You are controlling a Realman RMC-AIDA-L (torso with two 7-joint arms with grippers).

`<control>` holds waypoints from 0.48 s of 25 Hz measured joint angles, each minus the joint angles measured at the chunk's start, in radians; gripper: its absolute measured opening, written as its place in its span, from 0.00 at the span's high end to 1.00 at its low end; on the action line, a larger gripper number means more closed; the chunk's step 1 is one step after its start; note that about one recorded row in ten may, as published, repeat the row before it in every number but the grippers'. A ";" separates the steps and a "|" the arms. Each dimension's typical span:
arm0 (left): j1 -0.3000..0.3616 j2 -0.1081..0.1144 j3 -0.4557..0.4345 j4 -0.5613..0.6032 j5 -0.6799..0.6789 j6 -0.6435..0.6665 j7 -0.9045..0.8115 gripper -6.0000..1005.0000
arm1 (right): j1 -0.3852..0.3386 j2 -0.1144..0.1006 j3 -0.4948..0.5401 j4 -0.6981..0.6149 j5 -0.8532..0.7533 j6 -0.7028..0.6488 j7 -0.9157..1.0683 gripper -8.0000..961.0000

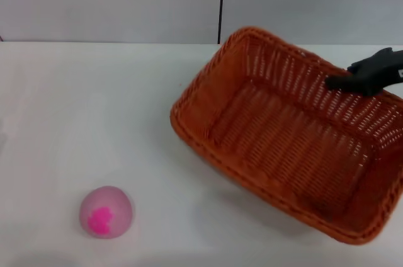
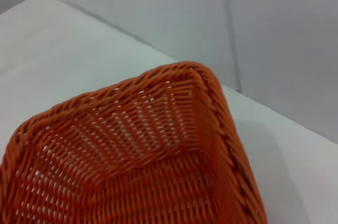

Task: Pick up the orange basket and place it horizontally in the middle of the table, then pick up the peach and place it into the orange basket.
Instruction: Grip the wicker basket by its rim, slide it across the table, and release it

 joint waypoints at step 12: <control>0.000 -0.002 0.010 0.000 0.006 -0.025 0.013 0.18 | 0.007 -0.036 -0.003 -0.065 0.048 -0.171 -0.400 0.85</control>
